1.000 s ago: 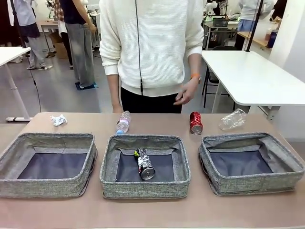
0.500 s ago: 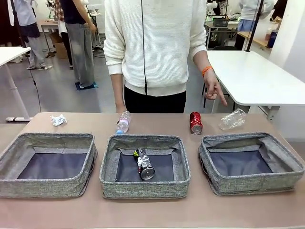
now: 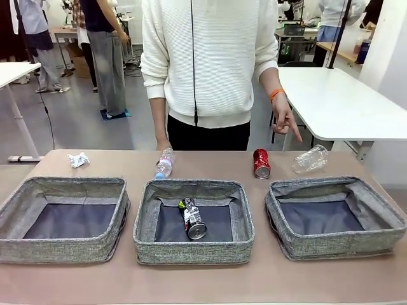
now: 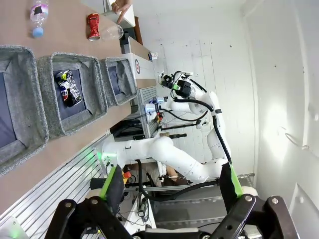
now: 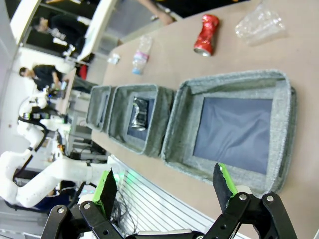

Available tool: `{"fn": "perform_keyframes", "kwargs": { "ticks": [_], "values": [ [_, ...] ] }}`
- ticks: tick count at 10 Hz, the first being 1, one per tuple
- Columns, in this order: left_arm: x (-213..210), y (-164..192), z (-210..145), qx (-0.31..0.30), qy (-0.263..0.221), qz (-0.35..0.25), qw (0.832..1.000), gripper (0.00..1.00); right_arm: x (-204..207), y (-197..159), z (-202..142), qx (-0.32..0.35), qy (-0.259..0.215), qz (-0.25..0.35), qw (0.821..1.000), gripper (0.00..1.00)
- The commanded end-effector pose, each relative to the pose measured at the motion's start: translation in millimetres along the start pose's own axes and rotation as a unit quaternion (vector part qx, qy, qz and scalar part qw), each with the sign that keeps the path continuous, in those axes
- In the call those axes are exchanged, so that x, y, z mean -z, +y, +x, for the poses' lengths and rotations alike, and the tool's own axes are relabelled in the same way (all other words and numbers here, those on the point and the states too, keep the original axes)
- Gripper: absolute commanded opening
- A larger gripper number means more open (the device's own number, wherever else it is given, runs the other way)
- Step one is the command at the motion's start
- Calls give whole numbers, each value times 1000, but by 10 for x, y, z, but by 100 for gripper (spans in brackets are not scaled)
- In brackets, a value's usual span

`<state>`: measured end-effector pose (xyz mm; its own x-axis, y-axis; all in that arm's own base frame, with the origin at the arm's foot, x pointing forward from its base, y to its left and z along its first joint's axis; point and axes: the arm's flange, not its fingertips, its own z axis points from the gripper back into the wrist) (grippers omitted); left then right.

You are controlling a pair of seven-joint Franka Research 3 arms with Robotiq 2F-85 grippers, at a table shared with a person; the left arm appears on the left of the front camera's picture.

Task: Sort the waste into the appropriate baskets.
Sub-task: Pick up the waste item pointed out by the person.

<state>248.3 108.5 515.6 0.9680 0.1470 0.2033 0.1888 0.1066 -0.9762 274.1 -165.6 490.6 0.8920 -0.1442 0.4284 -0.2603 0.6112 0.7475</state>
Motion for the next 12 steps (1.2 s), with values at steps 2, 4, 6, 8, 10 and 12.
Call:
{"fn": "perform_keyframes", "kwargs": {
  "ticks": [2, 4, 6, 8, 10, 12],
  "values": [
    [2, -20, 0, 11, -1, -10, 1000, 100, 397, 288, 339, -155, 55, -76, 983, 100],
    [2, -20, 0, 11, -1, -10, 1000, 100, 994, 718, 760, -378, 109, -181, 901, 100],
    [2, -20, 0, 11, -1, -10, 1000, 100, 1553, 1202, 722, -557, 148, -271, 771, 100],
    [2, -20, 0, 11, -1, -10, 1000, 100, 2008, 1267, 507, -630, 221, -378, 641, 100],
    [2, -20, 0, 11, -1, -10, 1000, 100, 2126, 947, 464, -590, 313, -437, 602, 100],
    [2, -20, 0, 11, -1, -10, 1000, 100, 2114, 1439, 507, -496, 264, -247, 789, 100]
  ]
}}
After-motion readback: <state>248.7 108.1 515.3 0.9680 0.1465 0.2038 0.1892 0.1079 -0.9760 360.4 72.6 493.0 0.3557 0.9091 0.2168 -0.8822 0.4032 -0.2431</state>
